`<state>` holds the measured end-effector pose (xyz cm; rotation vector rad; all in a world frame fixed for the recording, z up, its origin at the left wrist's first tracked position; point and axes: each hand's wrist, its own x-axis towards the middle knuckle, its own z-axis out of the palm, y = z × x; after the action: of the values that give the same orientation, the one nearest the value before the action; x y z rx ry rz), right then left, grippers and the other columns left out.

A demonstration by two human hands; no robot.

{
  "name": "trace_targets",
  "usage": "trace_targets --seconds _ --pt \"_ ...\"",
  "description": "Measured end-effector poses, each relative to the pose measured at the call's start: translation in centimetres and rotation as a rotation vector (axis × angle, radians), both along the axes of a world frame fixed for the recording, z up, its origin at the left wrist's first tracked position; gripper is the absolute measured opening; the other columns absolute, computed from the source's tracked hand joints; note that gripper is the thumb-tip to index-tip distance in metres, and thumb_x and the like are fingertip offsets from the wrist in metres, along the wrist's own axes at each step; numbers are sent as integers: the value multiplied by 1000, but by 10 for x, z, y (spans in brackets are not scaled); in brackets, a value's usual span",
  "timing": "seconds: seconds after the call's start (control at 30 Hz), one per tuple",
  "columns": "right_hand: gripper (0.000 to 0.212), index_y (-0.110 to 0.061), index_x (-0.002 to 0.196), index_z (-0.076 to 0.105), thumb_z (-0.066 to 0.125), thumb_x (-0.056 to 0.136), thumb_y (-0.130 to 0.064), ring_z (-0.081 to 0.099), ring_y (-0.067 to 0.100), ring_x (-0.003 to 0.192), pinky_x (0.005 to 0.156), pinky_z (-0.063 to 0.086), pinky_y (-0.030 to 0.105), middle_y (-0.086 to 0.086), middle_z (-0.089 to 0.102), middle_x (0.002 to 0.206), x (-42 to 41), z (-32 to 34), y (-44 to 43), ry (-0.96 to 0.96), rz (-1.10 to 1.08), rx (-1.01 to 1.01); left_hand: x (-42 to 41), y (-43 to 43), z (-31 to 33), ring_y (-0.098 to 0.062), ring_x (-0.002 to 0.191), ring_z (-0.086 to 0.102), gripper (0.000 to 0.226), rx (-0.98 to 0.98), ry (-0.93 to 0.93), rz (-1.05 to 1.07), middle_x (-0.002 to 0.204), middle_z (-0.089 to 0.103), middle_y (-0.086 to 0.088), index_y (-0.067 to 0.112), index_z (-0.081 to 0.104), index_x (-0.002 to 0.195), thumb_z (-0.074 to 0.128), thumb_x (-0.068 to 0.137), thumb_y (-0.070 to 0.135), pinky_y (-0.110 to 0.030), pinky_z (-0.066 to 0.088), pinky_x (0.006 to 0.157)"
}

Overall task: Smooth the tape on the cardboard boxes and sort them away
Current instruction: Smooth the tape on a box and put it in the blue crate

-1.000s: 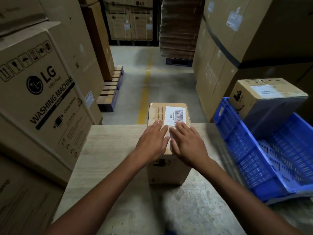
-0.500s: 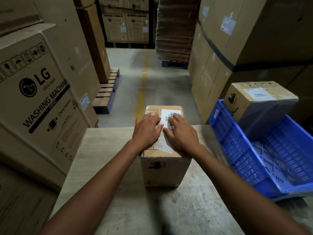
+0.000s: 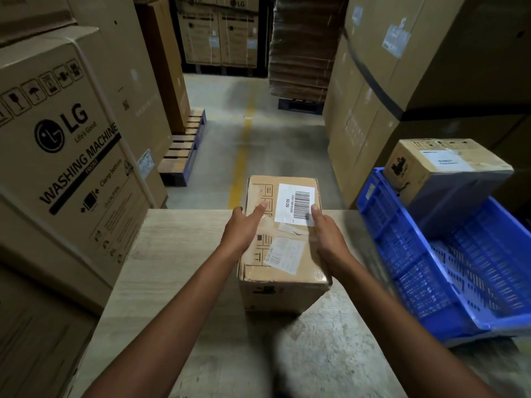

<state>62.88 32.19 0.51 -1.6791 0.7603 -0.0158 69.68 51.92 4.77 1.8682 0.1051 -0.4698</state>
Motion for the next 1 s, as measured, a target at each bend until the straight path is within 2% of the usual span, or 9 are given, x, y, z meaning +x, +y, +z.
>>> trace_targets --seconds 0.1,0.17,0.37,0.53,0.63,0.73,0.87,0.93,1.0 --pt "65 -43 104 75 35 81 -88 71 28 107 96 52 51 2 75 115 -25 33 23 -60 29 171 -13 7 5 -25 97 74 58 -199 79 -87 109 76 -1 24 64 125 60 87 67 -52 55 94" --pt "60 -42 96 78 37 82 -83 72 29 104 100 51 54 3 76 111 -36 38 30 -98 41 273 -19 10 5 -23 97 74 44 -258 59 -116 106 77 1 25 66 125 59 94 55 -51 54 96" --pt "72 -38 110 74 36 78 -91 72 27 105 102 49 57 2 76 113 -51 34 32 -245 35 251 -41 12 9 -21 111 69 63 -369 -19 -80 121 72 5 33 59 133 43 88 74 -54 50 101" --pt "83 -17 118 68 33 84 -85 70 29 107 100 51 55 9 74 114 -58 25 34 -336 -118 237 -49 21 4 -33 112 68 70 -599 43 25 121 70 -14 12 61 130 25 101 64 -52 53 96" --pt "74 -14 108 69 30 95 -75 68 30 109 92 54 47 10 73 111 -63 10 32 -260 -223 303 -53 31 -14 -38 107 67 64 -633 149 169 115 69 -20 7 66 107 32 101 62 -56 50 99" --pt "71 -11 116 66 27 100 -67 66 27 111 82 50 37 10 72 112 -71 -4 37 -188 -212 309 -58 41 -40 -46 117 61 67 -719 296 206 129 61 -28 10 68 116 40 96 67 -64 41 106" --pt "69 -12 110 68 31 98 -69 73 30 97 88 57 46 12 76 102 -76 -22 41 -140 -177 308 -80 38 -59 -32 91 73 48 -832 456 166 102 75 -15 17 81 91 47 95 51 -44 58 81" --pt "75 -16 115 68 40 88 -80 71 31 103 96 55 51 11 75 109 -78 -33 37 -94 -153 349 -86 31 -63 -24 72 73 35 -850 498 160 81 75 -8 14 78 76 56 80 41 -34 59 67" --pt "66 -19 114 70 40 94 -74 70 29 106 96 54 47 7 76 108 -82 -40 34 -50 -121 333 -87 27 -68 -21 61 71 36 -826 491 186 70 73 -7 12 77 68 53 83 35 -31 59 59"
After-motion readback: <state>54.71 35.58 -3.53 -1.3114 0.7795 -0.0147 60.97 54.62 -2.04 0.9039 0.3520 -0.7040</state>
